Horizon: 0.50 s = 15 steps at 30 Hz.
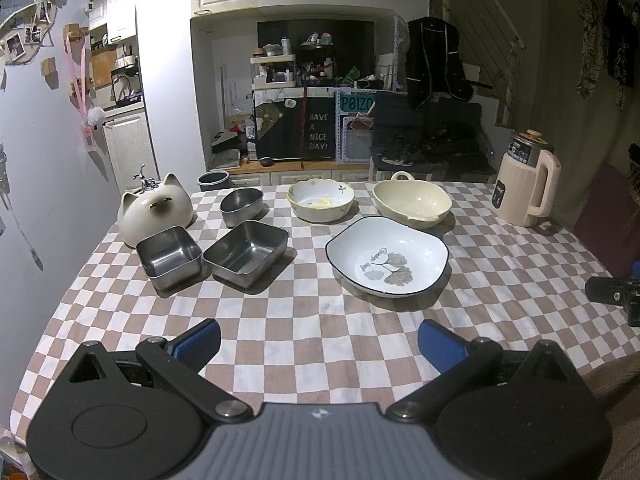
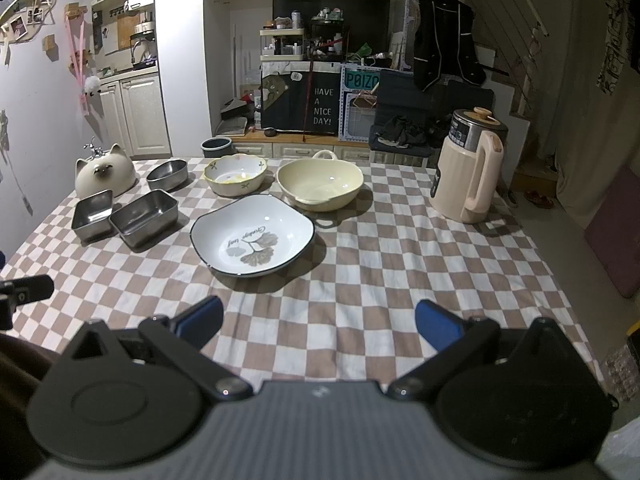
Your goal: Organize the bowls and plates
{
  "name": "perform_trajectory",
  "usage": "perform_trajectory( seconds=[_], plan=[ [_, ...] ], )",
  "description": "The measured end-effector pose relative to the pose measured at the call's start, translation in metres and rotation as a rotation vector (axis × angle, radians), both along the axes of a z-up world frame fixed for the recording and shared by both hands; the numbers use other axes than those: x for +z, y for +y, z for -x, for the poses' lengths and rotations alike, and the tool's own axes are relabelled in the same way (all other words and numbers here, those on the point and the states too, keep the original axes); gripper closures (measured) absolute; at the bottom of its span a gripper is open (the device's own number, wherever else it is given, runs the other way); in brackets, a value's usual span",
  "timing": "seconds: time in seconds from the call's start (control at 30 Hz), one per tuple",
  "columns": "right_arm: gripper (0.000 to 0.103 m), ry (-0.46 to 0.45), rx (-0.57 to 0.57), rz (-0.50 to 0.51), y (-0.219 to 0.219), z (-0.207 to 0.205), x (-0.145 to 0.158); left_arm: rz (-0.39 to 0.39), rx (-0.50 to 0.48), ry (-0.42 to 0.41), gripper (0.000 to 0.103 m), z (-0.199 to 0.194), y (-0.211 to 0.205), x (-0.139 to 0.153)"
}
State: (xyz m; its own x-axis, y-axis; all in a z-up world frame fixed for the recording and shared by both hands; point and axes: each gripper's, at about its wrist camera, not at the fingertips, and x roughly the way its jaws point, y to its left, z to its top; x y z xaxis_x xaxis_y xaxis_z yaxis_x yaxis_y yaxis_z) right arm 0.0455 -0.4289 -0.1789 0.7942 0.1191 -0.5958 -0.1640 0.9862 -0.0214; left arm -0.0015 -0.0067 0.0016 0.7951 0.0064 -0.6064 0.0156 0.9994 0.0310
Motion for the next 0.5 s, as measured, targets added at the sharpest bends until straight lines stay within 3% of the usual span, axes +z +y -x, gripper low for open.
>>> perform_trajectory(
  seconds=[0.3, 0.5],
  plan=[
    [0.000, 0.032, 0.033, -0.034, -0.004, -0.016, 0.007, -0.028, 0.032, 0.031, 0.000, -0.025, -0.015, 0.007],
    [0.000, -0.088, 0.052, -0.030, -0.009, -0.054, 0.029, 0.037, 0.042, -0.017, 0.000, -0.067, -0.026, 0.026]
  ],
)
